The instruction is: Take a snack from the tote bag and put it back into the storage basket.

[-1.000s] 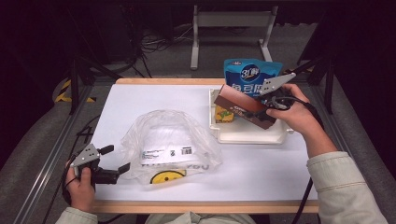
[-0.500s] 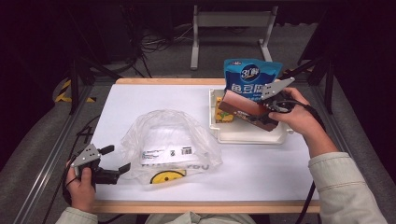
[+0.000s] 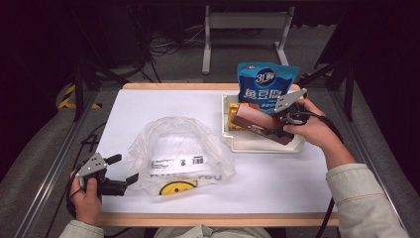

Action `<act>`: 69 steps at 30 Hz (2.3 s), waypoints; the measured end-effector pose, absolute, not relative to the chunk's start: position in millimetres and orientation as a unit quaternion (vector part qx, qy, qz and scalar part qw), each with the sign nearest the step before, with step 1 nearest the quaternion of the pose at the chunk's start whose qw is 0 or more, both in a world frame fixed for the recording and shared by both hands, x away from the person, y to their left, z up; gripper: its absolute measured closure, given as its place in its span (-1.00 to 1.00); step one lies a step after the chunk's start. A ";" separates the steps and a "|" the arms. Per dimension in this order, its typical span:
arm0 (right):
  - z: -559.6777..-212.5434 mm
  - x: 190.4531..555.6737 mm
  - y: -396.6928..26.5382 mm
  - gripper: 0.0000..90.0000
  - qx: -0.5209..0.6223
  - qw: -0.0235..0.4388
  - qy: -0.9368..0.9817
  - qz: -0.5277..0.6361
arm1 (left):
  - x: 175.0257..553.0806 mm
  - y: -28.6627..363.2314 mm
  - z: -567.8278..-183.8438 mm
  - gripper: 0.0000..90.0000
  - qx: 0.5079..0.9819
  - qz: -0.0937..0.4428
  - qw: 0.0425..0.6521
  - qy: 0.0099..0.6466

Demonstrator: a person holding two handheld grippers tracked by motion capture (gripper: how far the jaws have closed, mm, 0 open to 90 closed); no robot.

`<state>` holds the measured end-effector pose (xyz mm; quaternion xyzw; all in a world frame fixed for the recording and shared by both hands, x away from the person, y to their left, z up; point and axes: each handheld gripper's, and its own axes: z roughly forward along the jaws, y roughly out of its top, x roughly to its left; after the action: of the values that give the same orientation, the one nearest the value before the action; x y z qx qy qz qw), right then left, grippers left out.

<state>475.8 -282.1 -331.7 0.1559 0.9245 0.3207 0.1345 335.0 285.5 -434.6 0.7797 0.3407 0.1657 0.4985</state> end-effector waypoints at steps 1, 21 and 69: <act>-332.4 476.0 -282.1 -0.05 0.154 0.134 0.925 0.320 | 334.9 285.5 -434.5 -0.94 0.780 0.166 0.498 0.341; -355.1 485.6 -286.0 -0.06 0.141 0.130 0.941 0.279 | 334.8 285.7 -434.4 -0.94 0.780 0.166 0.498 0.340; -386.7 501.1 -260.0 -0.22 0.127 0.126 0.966 0.186 | 334.3 286.1 -434.3 -0.94 0.780 0.167 0.498 0.341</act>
<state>501.1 -260.0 -386.7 0.1268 0.9661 0.1863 0.1262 334.3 286.1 -434.3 0.7796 0.3411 0.1668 0.4981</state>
